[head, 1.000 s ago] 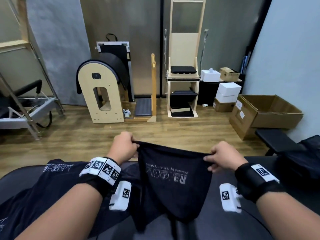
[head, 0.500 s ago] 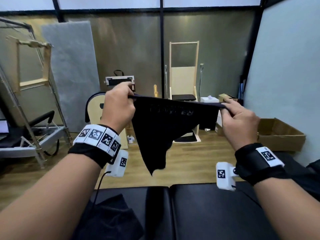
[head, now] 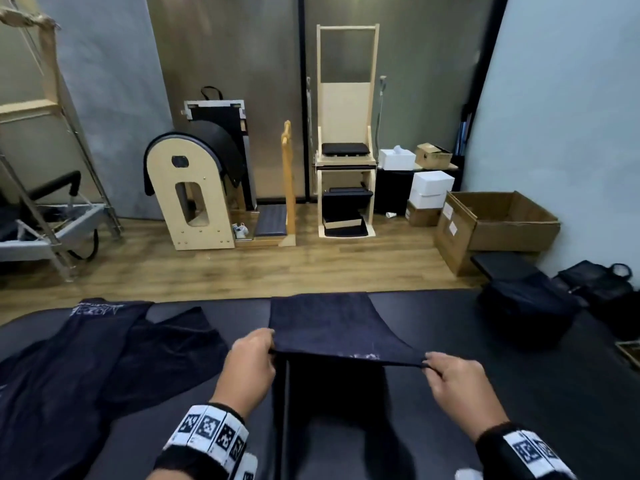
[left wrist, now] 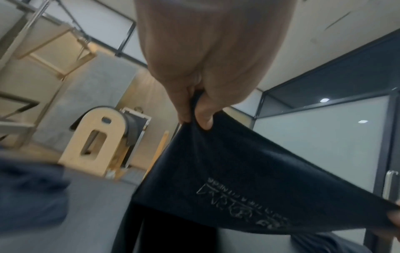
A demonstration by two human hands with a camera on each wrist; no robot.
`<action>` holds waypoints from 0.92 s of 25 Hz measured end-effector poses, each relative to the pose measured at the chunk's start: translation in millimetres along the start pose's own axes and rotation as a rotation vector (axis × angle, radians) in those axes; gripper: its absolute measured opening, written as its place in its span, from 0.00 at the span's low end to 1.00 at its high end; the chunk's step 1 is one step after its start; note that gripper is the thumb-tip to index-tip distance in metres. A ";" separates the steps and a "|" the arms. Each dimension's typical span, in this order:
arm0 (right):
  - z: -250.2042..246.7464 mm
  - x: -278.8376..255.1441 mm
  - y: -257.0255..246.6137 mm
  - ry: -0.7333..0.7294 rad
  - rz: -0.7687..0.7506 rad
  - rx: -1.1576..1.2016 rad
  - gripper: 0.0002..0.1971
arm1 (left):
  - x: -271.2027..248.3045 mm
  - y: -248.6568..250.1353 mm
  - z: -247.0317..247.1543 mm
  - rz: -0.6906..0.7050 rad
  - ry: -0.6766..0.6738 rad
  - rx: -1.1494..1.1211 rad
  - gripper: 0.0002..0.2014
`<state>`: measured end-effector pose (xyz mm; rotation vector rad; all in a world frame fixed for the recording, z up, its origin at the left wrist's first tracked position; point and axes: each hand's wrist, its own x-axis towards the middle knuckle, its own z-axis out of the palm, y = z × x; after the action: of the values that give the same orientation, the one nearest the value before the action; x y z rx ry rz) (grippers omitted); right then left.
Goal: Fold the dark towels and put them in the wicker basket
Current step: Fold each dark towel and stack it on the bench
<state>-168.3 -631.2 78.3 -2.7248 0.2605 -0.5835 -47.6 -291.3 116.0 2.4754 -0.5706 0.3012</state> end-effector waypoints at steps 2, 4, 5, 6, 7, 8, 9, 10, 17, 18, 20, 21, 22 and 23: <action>2.7 -34.8 17.5 -0.196 0.120 -0.006 0.04 | -33.4 5.2 20.4 -0.146 -0.144 0.053 0.13; -7.4 -58.6 25.7 -0.314 0.165 0.008 0.08 | -58.7 17.8 28.0 -0.208 -0.266 0.124 0.09; -14.9 -66.1 27.5 -0.357 0.180 0.001 0.09 | -67.9 23.9 29.0 -0.220 -0.305 0.143 0.05; -24.2 -71.5 27.3 -0.400 0.193 -0.014 0.10 | -75.6 30.5 28.7 -0.240 -0.342 0.145 0.02; -32.3 -74.7 28.0 -0.447 0.201 -0.032 0.12 | -81.2 36.4 28.0 -0.267 -0.380 0.143 0.03; -39.6 -76.7 28.6 -0.495 0.217 -0.028 0.13 | -85.4 42.5 26.3 -0.293 -0.424 0.140 0.05; -45.5 -75.8 29.4 -0.541 0.243 -0.003 0.14 | -86.4 46.5 24.5 -0.314 -0.470 0.131 0.06; -51.6 -76.2 30.2 -0.590 0.278 0.039 0.14 | -88.3 50.4 22.9 -0.327 -0.525 0.121 0.06; -63.6 -45.4 28.8 -0.719 0.356 0.110 0.15 | -65.6 52.6 18.5 -0.348 -0.726 0.162 0.13; -59.4 -38.0 30.0 -0.707 0.355 0.112 0.15 | -57.8 48.8 18.8 -0.350 -0.684 0.181 0.15; -45.9 -14.4 32.5 -0.663 0.353 0.123 0.11 | -29.8 36.9 22.8 -0.352 -0.593 0.201 0.19; -38.7 -0.9 33.6 -0.634 0.351 0.119 0.10 | -12.7 31.0 25.3 -0.345 -0.569 0.199 0.20; -31.1 14.7 34.6 -0.604 0.350 0.109 0.09 | 6.5 24.2 28.4 -0.335 -0.565 0.188 0.21; -23.3 31.2 35.2 -0.577 0.353 0.101 0.09 | 27.1 17.4 32.6 -0.323 -0.570 0.176 0.21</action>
<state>-153.9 -678.2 96.7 -2.5265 0.5230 0.2771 -28.9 -332.1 107.1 2.7713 -0.3594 -0.5167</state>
